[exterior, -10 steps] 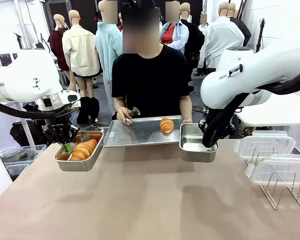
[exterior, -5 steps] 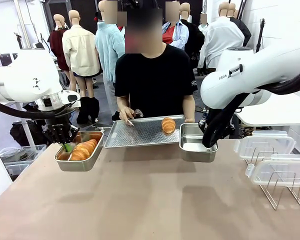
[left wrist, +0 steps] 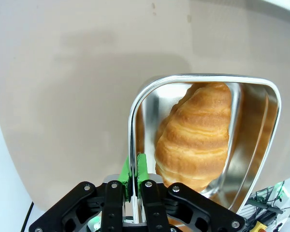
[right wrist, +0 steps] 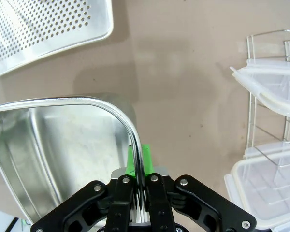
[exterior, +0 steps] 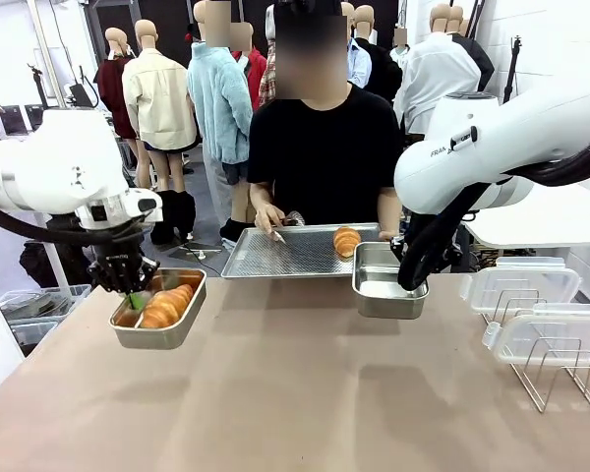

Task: Place the bread in airtight containers.
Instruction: Once an object is inside an Airtight Container , place the container in the center of the table.

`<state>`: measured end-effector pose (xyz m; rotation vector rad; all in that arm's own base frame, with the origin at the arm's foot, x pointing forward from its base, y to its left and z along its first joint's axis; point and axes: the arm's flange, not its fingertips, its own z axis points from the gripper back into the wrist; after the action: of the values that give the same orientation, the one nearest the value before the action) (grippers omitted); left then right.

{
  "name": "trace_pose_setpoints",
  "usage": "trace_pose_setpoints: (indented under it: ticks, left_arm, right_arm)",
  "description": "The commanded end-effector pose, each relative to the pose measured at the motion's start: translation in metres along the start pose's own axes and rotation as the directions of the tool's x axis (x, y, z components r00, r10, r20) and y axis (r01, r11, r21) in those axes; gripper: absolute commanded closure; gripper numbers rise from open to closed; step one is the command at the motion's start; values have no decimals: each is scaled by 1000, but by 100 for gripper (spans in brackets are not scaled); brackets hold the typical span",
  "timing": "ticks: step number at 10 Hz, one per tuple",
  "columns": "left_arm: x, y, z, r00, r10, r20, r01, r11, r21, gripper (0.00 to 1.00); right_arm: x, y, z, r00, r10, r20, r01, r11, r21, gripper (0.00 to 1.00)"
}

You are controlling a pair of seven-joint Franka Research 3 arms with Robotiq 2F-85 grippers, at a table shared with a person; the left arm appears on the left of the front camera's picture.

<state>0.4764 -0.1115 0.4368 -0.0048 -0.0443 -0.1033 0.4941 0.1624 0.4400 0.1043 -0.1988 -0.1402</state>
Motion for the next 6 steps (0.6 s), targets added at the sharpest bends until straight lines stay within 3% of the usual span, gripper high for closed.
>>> trace_pose_setpoints:
  ticks: [1, 6]
  left_arm:
    - [5, 1, -33, 999, 35, -8, -34, 999, 32, 100]
    - [28, 10, -102, 995, 99, -30, -99, 995, -9, 100]
  right_arm:
    - [0, 1, 3, 1000, 6, 15, -6, 1000, 19, 100]
    - [0, 1, 3, 1000, 6, 15, -6, 1000, 19, 100]
